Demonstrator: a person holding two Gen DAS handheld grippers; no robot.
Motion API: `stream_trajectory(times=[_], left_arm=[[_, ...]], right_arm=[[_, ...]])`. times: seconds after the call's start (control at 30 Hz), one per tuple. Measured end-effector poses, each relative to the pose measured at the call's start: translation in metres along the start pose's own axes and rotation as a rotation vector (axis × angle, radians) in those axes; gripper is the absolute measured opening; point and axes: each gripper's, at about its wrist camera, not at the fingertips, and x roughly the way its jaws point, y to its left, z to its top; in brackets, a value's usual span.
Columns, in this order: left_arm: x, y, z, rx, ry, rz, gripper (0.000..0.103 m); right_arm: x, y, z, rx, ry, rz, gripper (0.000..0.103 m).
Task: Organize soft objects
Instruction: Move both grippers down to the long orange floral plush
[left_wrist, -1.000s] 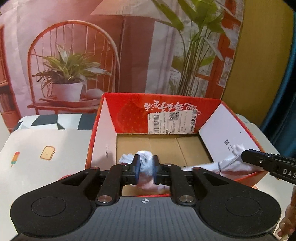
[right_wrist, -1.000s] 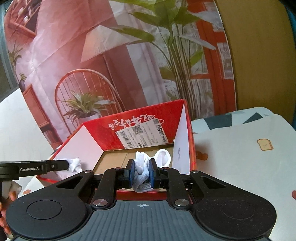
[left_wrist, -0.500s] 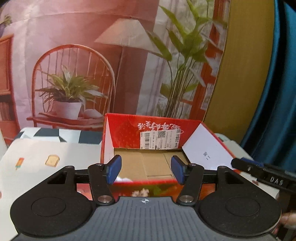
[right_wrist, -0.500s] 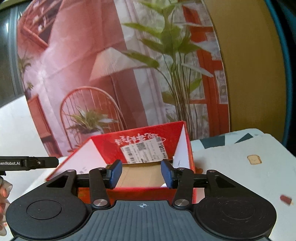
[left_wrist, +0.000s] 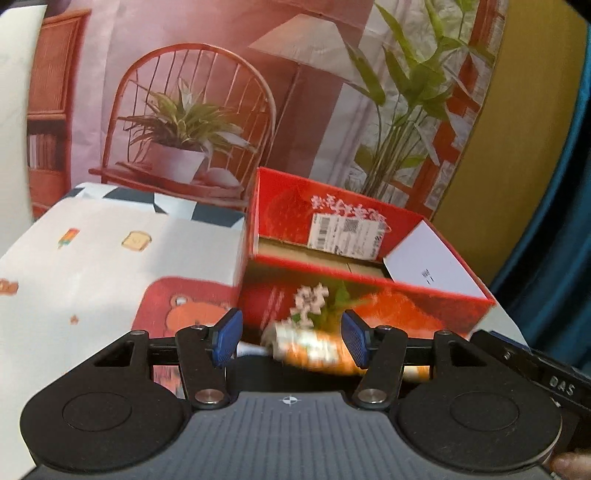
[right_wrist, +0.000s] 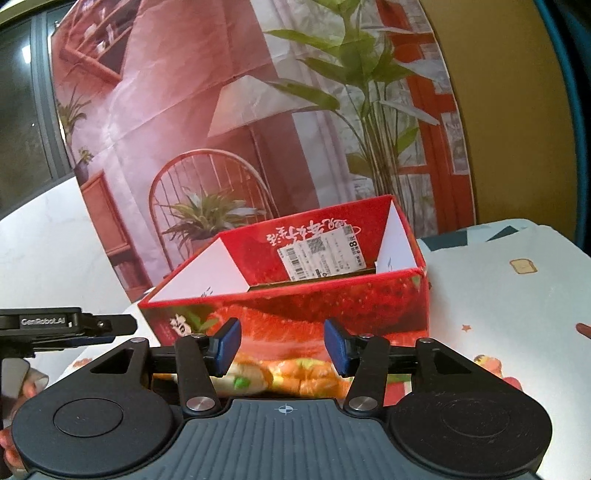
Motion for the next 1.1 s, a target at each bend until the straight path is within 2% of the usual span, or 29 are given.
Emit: stream_trajectory(times=[0.2,0.6,0.77,0.93,1.1], left_arm=[[-0.002,0.004,-0.011,0.007,0.018,0.018,0.062],[-0.003,0.006,-0.019,0.002,0.011,0.027,0.062],[-0.003,0.007,-0.019,-0.006,0.011,0.012,0.062],[0.009,0.004,-0.019,0.000,0.040,-0.011,0.062],[0.021,-0.006,-0.006,0.012,0.030,-0.052,0.062]], right_arm=[[-0.006,0.000,-0.013,-0.033,0.016,-0.012,0.047],[-0.011,-0.006,-0.017,-0.038,0.008,-0.048,0.049],[-0.004,-0.019,-0.023,-0.020,0.063,-0.076,0.052],[0.005,-0.010,-0.031,-0.114,0.103,-0.072,0.052],[0.024,0.009,-0.030,-0.250,0.120,-0.052,0.057]])
